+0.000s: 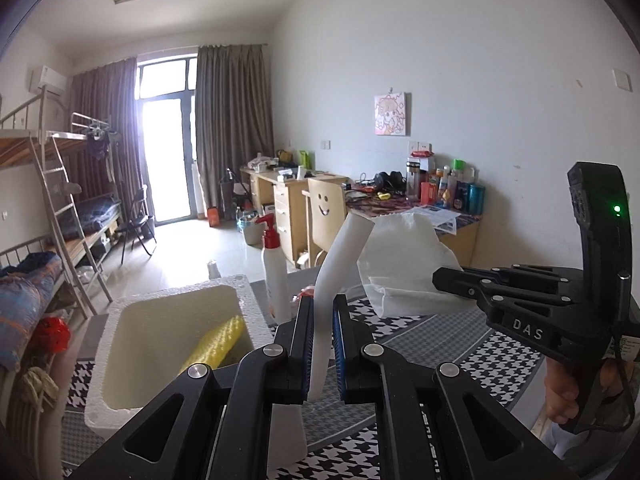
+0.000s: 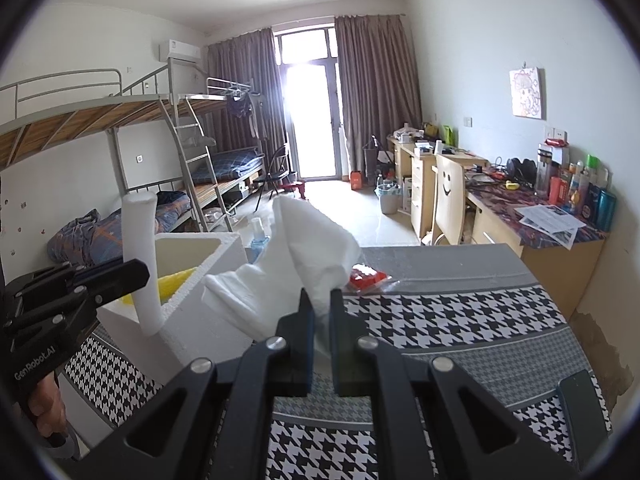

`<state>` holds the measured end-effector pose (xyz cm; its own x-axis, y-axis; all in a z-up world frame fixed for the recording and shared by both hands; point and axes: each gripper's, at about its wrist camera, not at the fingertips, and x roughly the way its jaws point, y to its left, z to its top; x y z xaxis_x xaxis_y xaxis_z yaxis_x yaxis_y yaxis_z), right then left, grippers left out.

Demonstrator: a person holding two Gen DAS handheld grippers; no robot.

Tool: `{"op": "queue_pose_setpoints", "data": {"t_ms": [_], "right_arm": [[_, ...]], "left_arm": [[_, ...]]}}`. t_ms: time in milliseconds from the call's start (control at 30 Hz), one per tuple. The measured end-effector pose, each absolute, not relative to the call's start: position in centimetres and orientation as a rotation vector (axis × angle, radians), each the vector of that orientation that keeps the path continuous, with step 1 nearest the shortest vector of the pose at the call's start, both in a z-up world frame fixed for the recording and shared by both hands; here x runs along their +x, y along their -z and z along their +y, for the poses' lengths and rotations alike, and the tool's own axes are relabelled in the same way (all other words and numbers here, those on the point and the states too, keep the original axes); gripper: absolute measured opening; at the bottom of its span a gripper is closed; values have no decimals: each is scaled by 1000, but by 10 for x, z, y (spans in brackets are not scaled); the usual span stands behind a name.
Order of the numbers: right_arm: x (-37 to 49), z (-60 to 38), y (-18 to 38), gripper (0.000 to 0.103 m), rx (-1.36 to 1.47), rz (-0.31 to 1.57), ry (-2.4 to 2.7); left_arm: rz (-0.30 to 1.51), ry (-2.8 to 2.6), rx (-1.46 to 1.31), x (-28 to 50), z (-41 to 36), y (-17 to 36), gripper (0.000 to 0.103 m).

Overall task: Organize soft objects
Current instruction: 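Carry the foam tube in the left tool while the right tool carries the cloth to the box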

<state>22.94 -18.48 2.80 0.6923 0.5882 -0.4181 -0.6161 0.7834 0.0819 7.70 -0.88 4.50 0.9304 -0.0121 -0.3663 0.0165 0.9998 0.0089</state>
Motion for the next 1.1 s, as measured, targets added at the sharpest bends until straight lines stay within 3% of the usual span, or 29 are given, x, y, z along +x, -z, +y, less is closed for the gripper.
{"op": "queue_pose_setpoints", "data": {"t_ms": [1100], "right_arm": [[232, -133, -35, 9, -119, 445, -785]], "left_arm": [[352, -154, -36, 75, 40, -51, 10]]}}
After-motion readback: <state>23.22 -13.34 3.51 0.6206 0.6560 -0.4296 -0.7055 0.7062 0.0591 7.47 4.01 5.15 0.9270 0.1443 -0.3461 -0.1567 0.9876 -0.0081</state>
